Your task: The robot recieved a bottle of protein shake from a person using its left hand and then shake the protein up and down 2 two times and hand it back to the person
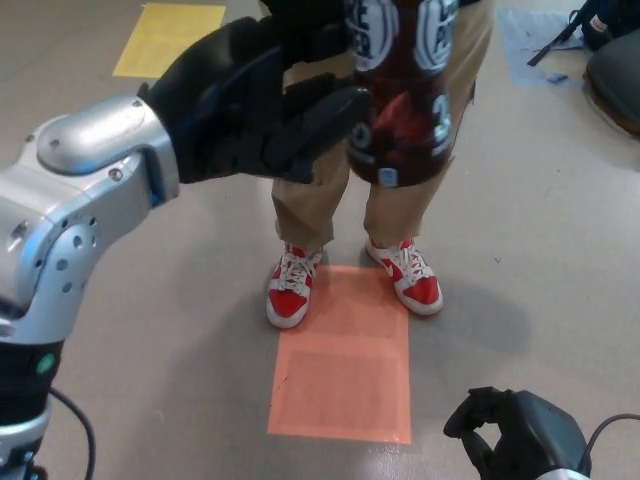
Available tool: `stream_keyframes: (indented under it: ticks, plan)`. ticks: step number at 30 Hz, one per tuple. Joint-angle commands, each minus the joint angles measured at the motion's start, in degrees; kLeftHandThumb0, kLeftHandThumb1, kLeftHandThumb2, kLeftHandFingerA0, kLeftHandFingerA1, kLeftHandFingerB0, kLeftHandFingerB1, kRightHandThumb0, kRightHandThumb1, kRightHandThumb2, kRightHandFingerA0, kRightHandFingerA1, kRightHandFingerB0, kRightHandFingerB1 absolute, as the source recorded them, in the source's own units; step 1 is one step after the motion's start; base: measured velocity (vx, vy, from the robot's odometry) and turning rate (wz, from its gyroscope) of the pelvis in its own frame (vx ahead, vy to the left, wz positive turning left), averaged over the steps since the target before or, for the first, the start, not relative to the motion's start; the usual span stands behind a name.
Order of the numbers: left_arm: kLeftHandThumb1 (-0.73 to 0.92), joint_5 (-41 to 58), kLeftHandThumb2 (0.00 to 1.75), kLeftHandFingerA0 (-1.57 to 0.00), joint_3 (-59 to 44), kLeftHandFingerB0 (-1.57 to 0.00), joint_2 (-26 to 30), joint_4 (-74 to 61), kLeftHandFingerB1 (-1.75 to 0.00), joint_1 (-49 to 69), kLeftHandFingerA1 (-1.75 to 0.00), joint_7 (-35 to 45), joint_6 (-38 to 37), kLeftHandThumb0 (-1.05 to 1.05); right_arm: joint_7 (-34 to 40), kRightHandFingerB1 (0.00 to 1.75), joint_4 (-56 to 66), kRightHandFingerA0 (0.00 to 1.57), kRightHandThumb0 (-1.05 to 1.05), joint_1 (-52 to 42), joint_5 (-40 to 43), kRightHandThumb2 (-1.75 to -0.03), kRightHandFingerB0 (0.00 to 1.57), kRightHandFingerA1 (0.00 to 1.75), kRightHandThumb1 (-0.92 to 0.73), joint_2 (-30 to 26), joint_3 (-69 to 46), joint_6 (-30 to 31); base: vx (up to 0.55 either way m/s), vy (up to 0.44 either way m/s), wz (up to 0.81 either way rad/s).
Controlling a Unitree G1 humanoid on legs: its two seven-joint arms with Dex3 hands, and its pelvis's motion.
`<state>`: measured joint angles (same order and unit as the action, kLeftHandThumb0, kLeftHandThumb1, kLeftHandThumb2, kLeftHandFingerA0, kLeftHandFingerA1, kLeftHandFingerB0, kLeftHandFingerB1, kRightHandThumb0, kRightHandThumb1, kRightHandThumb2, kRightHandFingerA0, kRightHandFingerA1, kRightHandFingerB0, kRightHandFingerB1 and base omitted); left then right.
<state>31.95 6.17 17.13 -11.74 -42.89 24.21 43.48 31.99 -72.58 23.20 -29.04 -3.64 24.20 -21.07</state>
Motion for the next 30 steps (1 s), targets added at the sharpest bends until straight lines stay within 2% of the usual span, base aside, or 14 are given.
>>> stream_keyframes:
  ticks: [1,7,8,9,11,14,19,20,21,22,23,27,28,30]
  plan:
    - [0.49,15.2,0.88,0.00,0.1,0.00,-2.9,-7.1,0.00,-10.7,-0.15,-1.5,33.3,-0.84,4.0,0.77,-2.4,0.95,-0.47,0.1,-0.5,-1.15,0.95,1.03,-0.54,-1.1,-0.8,-2.9,0.00,0.000,0.00]
    - [0.45,12.6,0.85,0.00,0.2,0.00,-4.7,-5.0,0.00,-11.9,-0.08,-2.0,34.6,-0.80,3.1,0.77,-2.3,0.93,-0.46,0.2,-0.2,-1.13,0.95,1.03,-0.54,-0.8,-1.1,-2.8,0.00,0.000,0.00]
    - [0.49,11.8,0.59,0.00,0.4,0.00,-5.2,-4.2,0.00,-11.9,-0.11,-2.5,34.5,-0.84,3.4,0.76,-2.4,0.94,-0.45,0.3,-0.3,-1.14,0.96,1.03,-0.53,-0.9,-0.9,-2.8,0.00,0.000,0.00]
    - [0.49,11.3,0.58,0.00,0.2,0.00,-5.7,-3.7,0.00,-11.9,-0.10,-2.7,34.6,-0.82,3.6,0.76,-2.4,0.95,-0.46,0.4,-0.5,-1.12,0.95,1.05,-0.54,-0.9,-0.8,-2.8,0.00,0.000,0.00]
    - [0.47,10.9,0.58,0.00,-0.2,0.00,-6.3,-3.0,0.00,-12.0,-0.12,-3.1,35.3,-0.81,3.7,0.84,-2.4,0.96,-0.47,0.5,-0.6,-1.16,0.92,1.02,-0.53,-1.0,-0.7,-2.8,0.00,0.000,0.00]
    - [0.45,8.8,0.57,0.00,0.0,0.00,-7.2,-1.4,0.00,-11.8,-0.05,-4.0,34.8,-0.76,3.5,0.77,-2.4,0.95,-0.47,0.7,-0.5,-1.11,0.95,1.08,-0.56,-1.1,-0.8,-2.9,0.00,0.000,0.00]
    - [0.45,5.4,0.56,0.00,0.7,0.00,-7.4,-0.3,0.00,-11.4,-0.02,-4.9,33.2,-0.76,2.8,0.77,-2.5,0.95,-0.48,1.0,-0.2,-1.12,0.95,1.08,-0.55,-1.1,-1.1,-3.3,0.00,0.000,0.00]
    - [0.41,4.3,0.77,0.00,1.0,0.00,-7.6,0.0,0.00,-11.0,-0.07,-5.7,32.3,-0.73,2.7,0.75,-2.5,0.95,-0.49,1.1,-0.3,-1.11,0.94,1.03,-0.56,-1.1,-1.1,-3.2,0.00,0.000,0.00]
    - [0.41,3.1,0.77,0.00,1.1,0.00,-7.9,0.3,0.00,-10.7,-0.07,-6.5,31.4,-0.73,2.5,0.75,-2.6,0.95,-0.49,1.1,-0.3,-1.11,0.94,1.03,-0.56,-1.1,-1.0,-3.0,0.00,0.000,0.00]
    - [0.40,2.5,0.75,0.00,0.9,0.00,-8.3,0.7,0.00,-10.4,-0.06,-7.0,30.8,-0.72,2.2,0.76,-2.6,0.94,-0.49,1.2,-0.2,-1.11,0.94,1.03,-0.56,-1.0,-1.2,-2.9,0.00,0.000,0.00]
    - [0.48,2.0,0.55,0.00,0.5,0.00,-8.7,1.5,0.00,-10.0,0.00,-7.5,30.1,-0.70,2.3,0.75,-2.6,0.95,-0.48,1.2,-0.2,-1.10,0.94,1.02,-0.55,-1.0,-1.2,-3.2,0.00,0.000,0.00]
    - [0.47,0.7,0.55,0.00,-0.6,0.00,-9.5,4.0,0.00,-9.4,0.00,-8.3,28.5,-0.72,2.3,0.76,-2.8,0.93,-0.51,1.2,-0.2,-1.10,0.93,0.98,-0.57,-1.0,-1.5,-4.0,0.00,0.000,0.00]
    - [0.48,-0.3,0.55,0.00,-0.3,0.00,-9.3,4.9,0.00,-9.3,0.00,-8.7,27.5,-0.74,2.6,0.78,-2.8,0.93,-0.52,1.2,-0.3,-1.08,0.93,1.04,-0.58,-1.0,-1.5,-4.3,0.00,0.000,0.00]
    - [0.48,-1.1,0.55,0.00,-0.3,0.00,-9.4,5.8,0.00,-9.3,0.00,-9.3,26.9,-0.74,3.0,0.79,-2.9,0.93,-0.52,1.4,-0.8,-1.08,0.92,1.03,-0.58,-1.1,-1.3,-4.3,0.00,0.000,0.00]
